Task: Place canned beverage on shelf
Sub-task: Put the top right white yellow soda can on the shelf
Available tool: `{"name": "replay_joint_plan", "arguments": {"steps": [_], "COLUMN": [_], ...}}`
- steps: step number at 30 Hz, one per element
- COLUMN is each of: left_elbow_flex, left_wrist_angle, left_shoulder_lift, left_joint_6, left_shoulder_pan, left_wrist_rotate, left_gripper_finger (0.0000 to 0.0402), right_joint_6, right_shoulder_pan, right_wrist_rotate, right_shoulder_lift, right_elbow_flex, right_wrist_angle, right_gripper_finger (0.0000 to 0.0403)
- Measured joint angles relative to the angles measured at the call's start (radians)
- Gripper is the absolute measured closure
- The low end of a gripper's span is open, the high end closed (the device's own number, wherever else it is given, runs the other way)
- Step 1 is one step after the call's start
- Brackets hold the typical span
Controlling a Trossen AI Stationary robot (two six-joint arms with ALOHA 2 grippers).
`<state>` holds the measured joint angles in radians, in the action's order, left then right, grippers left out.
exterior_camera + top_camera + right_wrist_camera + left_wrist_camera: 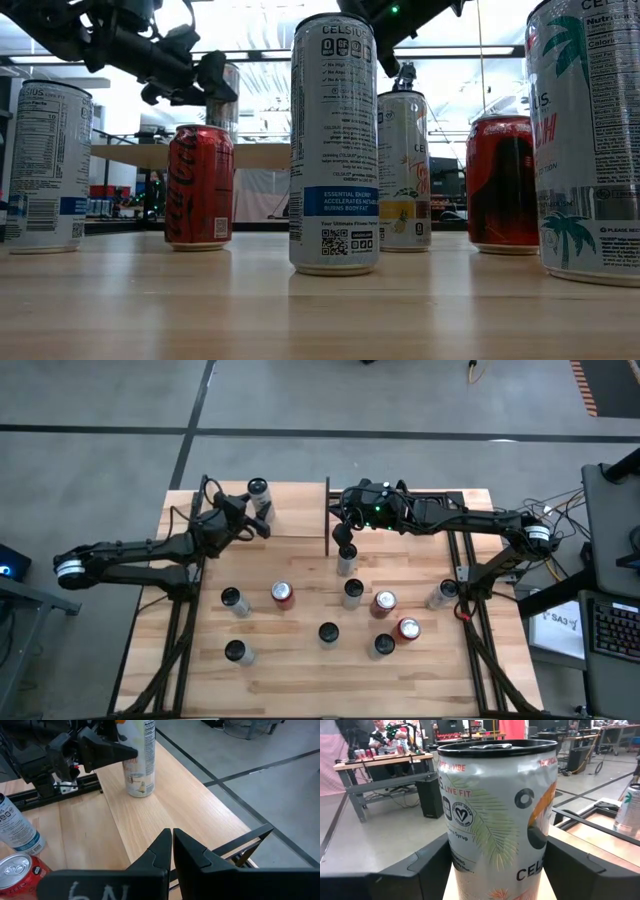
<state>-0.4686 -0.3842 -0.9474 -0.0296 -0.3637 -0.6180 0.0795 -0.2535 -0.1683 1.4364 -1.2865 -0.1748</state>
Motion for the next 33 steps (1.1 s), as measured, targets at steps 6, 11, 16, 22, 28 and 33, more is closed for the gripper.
{"name": "replay_joint_plan", "arguments": {"steps": [6,11,16,22,28,33], "left_elbow_flex": [0.000,0.000,0.000,0.000,0.000,0.000], "left_wrist_angle": [0.001,0.002,0.011,0.085,0.139,0.152], "left_shoulder_lift": [0.000,0.020,0.054,0.117,0.182,0.220], "left_joint_6": [-0.002,0.001,0.001,-0.012,-0.015,-0.015], "left_shoulder_pan": [0.000,0.001,0.002,0.007,0.049,0.084], "left_wrist_rotate": [-0.007,-0.008,-0.006,-0.001,-0.001,-0.001], "left_gripper_finger": [0.0098,0.0089,0.0089,0.0088,0.0088,0.0088], "right_joint_6": [0.000,0.000,0.000,0.000,0.000,0.000], "right_shoulder_pan": [0.000,0.000,0.000,0.000,0.000,0.000], "right_wrist_rotate": [0.000,0.000,0.000,0.000,0.000,0.000], "right_shoulder_lift": [0.000,0.000,0.000,0.000,0.000,0.000], "right_elbow_flex": [0.000,0.000,0.000,0.000,0.000,0.000], "right_wrist_angle": [0.000,0.000,0.000,0.000,0.000,0.000], "right_gripper_finger": [0.0394,0.0394,0.0394,0.0394,0.0394,0.0394]}}
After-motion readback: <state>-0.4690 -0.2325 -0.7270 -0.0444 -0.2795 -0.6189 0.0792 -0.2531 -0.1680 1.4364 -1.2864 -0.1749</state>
